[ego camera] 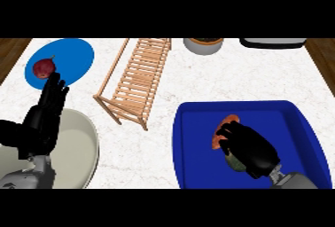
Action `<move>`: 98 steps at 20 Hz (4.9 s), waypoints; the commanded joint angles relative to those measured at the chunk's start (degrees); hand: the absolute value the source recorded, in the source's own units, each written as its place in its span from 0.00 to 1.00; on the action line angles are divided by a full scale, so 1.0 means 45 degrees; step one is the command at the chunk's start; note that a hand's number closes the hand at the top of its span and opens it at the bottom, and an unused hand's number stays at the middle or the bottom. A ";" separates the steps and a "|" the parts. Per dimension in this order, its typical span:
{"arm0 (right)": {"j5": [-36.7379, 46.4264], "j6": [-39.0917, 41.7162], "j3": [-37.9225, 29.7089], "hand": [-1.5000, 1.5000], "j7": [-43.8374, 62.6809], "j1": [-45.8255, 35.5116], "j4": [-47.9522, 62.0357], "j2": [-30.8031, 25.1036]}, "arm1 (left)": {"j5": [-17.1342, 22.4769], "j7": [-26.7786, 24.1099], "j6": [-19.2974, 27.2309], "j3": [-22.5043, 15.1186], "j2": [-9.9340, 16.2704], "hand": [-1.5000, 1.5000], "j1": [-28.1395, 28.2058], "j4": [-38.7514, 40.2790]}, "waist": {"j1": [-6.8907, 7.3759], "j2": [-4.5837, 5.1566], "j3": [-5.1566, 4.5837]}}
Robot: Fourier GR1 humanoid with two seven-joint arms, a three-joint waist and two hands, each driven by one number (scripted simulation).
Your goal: Pick the squash from the tray and place it in the tiered shelf
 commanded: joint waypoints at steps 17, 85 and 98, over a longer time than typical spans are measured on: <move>-0.7103 0.6272 -0.2385 1.00 -0.6974 -0.5466 0.2417 0.0770 | -0.0296 0.0259 0.0166 -0.0152 -0.0305 0.50 0.0177 -0.0346 | -0.0201 0.0081 0.0132; -1.1201 0.1948 -0.9801 0.00 -0.4355 -1.7332 1.7815 0.4268 | -0.0765 0.0036 -0.0776 -0.0097 -0.0786 0.50 -0.0322 -0.0212 | 0.0809 0.0480 0.0130; -1.1726 0.3600 -1.0625 0.00 -0.2671 -1.7037 1.8483 0.0219 | -0.0583 0.0165 -0.0882 0.0100 -0.0729 0.50 -0.0736 -0.0095 | 0.1107 0.0742 0.0144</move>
